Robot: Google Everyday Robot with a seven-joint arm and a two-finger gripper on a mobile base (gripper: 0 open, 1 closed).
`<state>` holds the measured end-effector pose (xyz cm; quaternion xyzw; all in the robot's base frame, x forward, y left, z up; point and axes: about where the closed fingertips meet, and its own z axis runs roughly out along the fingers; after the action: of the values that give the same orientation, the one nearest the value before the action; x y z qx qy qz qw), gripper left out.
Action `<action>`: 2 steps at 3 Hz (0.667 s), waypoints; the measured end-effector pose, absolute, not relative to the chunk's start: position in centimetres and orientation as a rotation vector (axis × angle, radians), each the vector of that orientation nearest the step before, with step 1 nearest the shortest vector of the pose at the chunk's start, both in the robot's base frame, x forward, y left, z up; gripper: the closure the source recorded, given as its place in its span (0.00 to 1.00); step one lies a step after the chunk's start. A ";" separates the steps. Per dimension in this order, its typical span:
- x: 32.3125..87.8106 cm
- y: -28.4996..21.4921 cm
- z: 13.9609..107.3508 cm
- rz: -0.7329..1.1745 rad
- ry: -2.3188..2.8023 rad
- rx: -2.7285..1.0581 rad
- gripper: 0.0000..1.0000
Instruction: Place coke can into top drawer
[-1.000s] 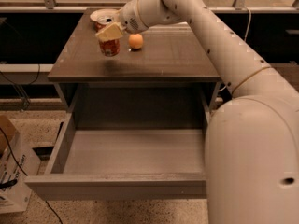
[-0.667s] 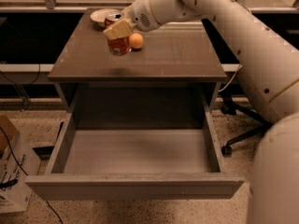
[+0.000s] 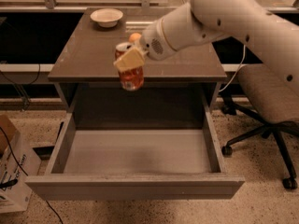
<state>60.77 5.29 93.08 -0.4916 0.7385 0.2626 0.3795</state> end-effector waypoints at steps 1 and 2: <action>56.6 4.5 88.8 0.680 1.989 -1.258 1.00; 54.3 5.1 83.4 0.662 2.018 -1.281 1.00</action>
Offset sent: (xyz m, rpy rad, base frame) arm -0.0837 0.0041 -0.1591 -0.1105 0.0874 -0.0260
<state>54.27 5.14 83.42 -0.4884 0.7696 0.2525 0.3247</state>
